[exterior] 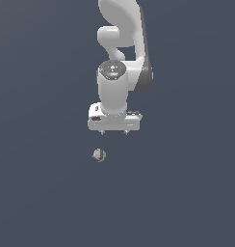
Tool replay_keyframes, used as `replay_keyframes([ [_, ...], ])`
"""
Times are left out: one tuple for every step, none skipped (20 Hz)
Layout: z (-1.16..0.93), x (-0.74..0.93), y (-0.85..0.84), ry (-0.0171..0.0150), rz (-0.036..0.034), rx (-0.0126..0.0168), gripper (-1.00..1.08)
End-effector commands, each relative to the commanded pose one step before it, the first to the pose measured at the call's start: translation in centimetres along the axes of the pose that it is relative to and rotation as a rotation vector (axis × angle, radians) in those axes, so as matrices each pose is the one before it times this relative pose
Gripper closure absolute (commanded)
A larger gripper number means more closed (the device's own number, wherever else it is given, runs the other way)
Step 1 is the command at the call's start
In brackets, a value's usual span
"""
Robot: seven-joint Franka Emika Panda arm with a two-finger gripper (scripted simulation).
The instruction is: Pick up the object and move it to a goal position.
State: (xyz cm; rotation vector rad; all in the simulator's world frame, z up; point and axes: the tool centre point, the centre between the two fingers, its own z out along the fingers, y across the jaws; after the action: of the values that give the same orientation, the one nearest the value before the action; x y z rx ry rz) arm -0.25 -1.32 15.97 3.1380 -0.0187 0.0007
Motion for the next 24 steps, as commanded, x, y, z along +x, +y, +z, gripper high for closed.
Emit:
replay_keyframes([
  [0.000,0.000,0.001,0.00000,0.00000,0.00000,-0.92],
  [-0.045,0.029,-0.041,0.00087,-0.00061,0.00055,-0.92],
  [-0.131,0.085,-0.118,0.00257,-0.00175,0.00166,-0.92],
  [-0.216,0.138,-0.196,0.00420,-0.00288,0.00272,-0.92],
  [-0.304,0.188,-0.277,0.00585,-0.00408,0.00380,-0.92],
  [-0.393,0.233,-0.363,0.00744,-0.00530,0.00483,-0.92],
  [-0.398,0.219,-0.372,0.00733,-0.00539,0.00476,-0.92],
  [-0.317,0.156,-0.301,0.00562,-0.00431,0.00365,-0.92],
  [-0.233,0.095,-0.225,0.00389,-0.00317,0.00251,-0.92],
  [-0.140,0.039,-0.138,0.00210,-0.00189,0.00134,-0.92],
  [-0.040,-0.004,-0.041,0.00040,-0.00051,0.00024,-0.92],
  [0.032,-0.020,0.028,-0.00062,0.00041,-0.00041,-0.92],
  [0.080,-0.010,0.082,-0.00102,0.00108,-0.00064,-0.92],
  [0.109,0.025,0.115,-0.00096,0.00145,-0.00055,-0.92],
  [0.125,0.061,0.131,-0.00063,0.00154,-0.00030,-0.92],
  [0.157,0.095,0.169,-0.00059,0.00197,-0.00023,-0.92],
  [0.192,0.123,0.208,-0.00063,0.00240,-0.00022,-0.92],
  [0.235,0.142,0.255,-0.00084,0.00295,-0.00032,-0.92],
  [0.280,0.156,0.299,-0.00112,0.00344,-0.00049,-0.92],
  [0.326,0.170,0.345,-0.00138,0.00397,-0.00066,-0.92],
  [0.370,0.185,0.392,-0.00161,0.00449,-0.00080,-0.92],
  [0.411,0.202,0.434,-0.00175,0.00493,-0.00089,-0.92],
  [0.454,0.219,0.475,-0.00186,0.00534,-0.00098,-0.92],
  [0.498,0.233,0.517,-0.00201,0.00574,-0.00109,-0.92],
])
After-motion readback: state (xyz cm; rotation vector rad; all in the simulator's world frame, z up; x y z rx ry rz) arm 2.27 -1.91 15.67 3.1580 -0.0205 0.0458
